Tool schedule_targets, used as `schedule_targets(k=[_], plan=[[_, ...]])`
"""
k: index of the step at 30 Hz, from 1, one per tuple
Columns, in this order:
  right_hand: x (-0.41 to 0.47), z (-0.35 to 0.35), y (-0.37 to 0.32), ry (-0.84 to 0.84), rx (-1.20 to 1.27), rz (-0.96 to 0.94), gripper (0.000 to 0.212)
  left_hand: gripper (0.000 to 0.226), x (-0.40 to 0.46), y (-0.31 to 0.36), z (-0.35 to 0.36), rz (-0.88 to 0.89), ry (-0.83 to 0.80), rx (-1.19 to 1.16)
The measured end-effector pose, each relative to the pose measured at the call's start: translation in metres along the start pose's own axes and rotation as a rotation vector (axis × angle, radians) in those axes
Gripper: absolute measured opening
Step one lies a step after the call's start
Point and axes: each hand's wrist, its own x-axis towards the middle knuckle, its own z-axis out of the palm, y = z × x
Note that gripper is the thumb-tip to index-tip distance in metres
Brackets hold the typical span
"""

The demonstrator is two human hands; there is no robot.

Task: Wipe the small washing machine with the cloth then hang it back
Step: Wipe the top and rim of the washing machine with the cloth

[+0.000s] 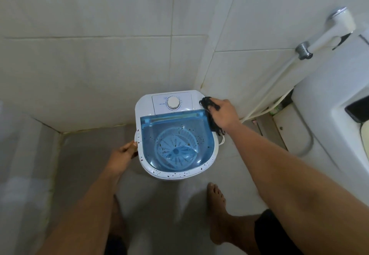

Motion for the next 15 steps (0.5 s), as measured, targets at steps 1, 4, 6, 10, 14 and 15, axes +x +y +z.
schedule_targets(k=[1, 4, 6, 10, 14, 15], plan=[[0.002, 0.003, 0.001, -0.001, 0.04, 0.019, 0.039, 0.033, 0.0, 0.0, 0.0, -0.004, -0.002, -0.004], [-0.011, 0.01, 0.01, 0.009, 0.122, 0.036, 0.04, 0.033, 0.0, -0.001, -0.001, -0.007, -0.005, -0.004], [-0.025, 0.015, 0.022, 0.051, 0.15, 0.072, 0.044, 0.033, -0.001, 0.0, 0.001, 0.004, -0.004, 0.001], [-0.07, 0.026, 0.04, 0.121, 0.264, 0.17, 0.043, 0.031, -0.005, 0.0, 0.005, 0.02, -0.006, -0.011], [-0.12, 0.031, 0.037, 0.236, 0.306, 0.212, 0.037, 0.034, 0.003, -0.005, -0.001, 0.006, -0.029, -0.038], [-0.133, 0.035, 0.035, 0.267, 0.309, 0.235, 0.037, 0.034, 0.005, -0.007, -0.003, 0.003, -0.042, -0.033]])
